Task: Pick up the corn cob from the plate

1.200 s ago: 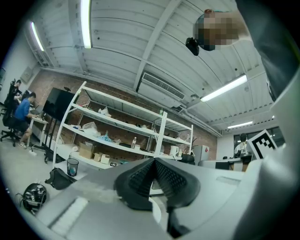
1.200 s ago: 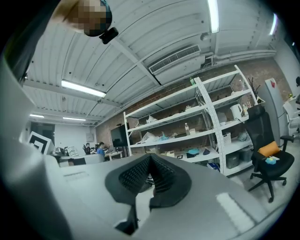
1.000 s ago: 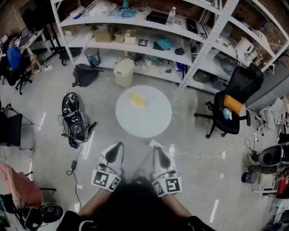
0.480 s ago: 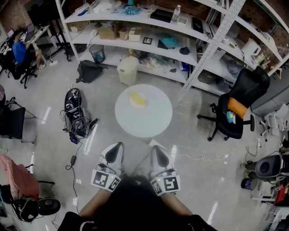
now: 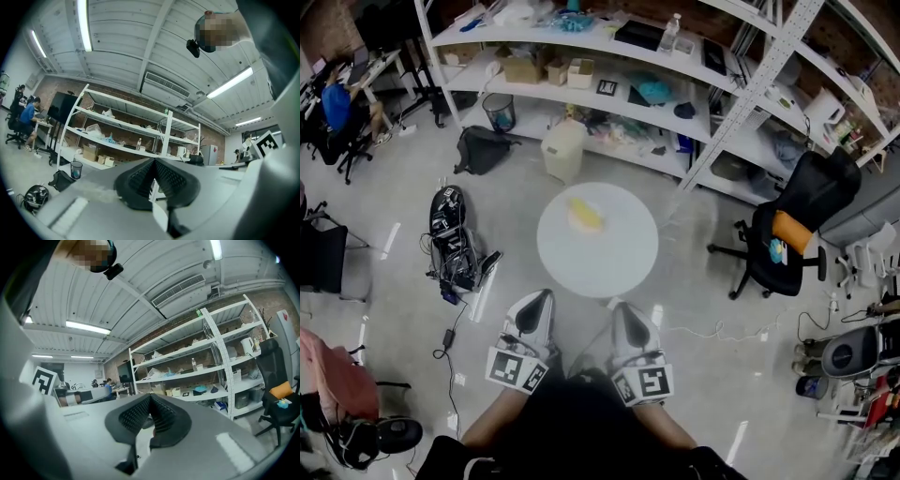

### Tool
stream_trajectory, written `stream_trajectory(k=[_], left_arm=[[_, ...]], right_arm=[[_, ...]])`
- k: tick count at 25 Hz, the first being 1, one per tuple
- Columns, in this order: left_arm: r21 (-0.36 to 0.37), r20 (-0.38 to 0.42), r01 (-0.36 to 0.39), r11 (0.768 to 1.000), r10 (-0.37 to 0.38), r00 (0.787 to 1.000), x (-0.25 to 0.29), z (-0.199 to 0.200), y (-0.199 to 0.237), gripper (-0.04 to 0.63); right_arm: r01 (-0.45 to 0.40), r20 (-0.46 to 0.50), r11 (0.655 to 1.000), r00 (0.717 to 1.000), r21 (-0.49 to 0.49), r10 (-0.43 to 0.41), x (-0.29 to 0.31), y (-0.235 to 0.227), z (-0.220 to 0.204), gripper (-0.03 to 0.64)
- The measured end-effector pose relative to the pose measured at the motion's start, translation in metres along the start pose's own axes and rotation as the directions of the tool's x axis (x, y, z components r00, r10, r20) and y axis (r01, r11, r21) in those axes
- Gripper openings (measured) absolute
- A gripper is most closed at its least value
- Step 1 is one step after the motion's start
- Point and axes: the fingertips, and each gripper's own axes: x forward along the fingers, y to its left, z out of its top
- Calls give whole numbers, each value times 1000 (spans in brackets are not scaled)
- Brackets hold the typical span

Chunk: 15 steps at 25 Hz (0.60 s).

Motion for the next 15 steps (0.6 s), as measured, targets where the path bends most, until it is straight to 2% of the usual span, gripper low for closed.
stream_trajectory(k=[15], left_arm=[[-30,-13,70,997,-70,997,48,15,75,2]], right_arm=[[84,-4,996,996,0,-84,80,9,0,8]])
